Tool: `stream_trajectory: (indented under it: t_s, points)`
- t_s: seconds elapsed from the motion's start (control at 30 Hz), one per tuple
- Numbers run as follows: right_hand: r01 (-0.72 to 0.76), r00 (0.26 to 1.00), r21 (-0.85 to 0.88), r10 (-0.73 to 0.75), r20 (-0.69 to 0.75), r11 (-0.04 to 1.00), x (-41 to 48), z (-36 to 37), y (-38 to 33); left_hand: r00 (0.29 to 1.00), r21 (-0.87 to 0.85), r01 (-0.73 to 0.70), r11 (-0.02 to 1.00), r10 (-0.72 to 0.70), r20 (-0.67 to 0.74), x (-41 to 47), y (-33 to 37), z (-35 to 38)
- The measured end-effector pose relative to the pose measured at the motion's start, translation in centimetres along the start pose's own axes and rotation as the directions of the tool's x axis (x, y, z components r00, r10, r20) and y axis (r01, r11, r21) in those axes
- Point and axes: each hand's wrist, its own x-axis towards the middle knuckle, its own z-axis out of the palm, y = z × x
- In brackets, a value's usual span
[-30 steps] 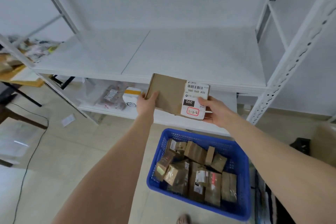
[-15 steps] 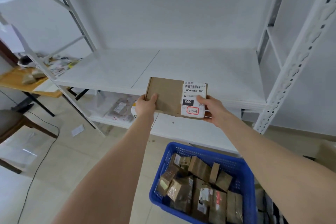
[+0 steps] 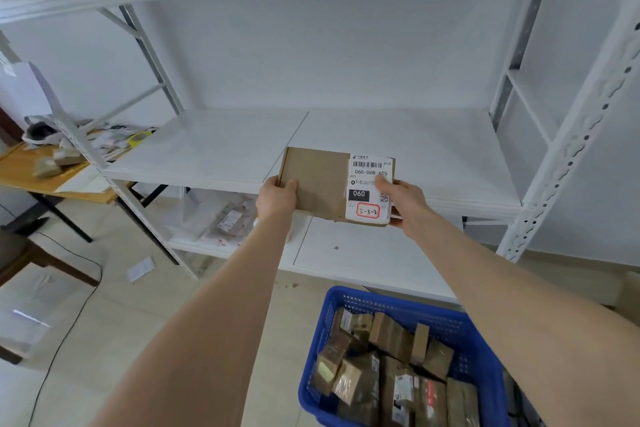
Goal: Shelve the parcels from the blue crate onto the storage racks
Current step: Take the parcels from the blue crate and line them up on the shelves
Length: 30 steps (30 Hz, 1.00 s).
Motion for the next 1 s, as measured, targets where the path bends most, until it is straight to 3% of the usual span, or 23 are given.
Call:
stream_trajectory:
  t_s: [0.37,1.0]
  points:
    - [0.073,0.992,0.046,-0.068,-0.103,0.996,-1.3,11.2,0.4,0.991,0.133,-0.116,0.984,0.105,0.084,7.5,-0.4,-9.2]
    - [0.14,0.983,0.005,-0.138,-0.119,0.99,2.5,27.4,-1.5,0.989,0.007,-0.133,0.991,0.133,0.061,20.8,-1.9,-19.2]
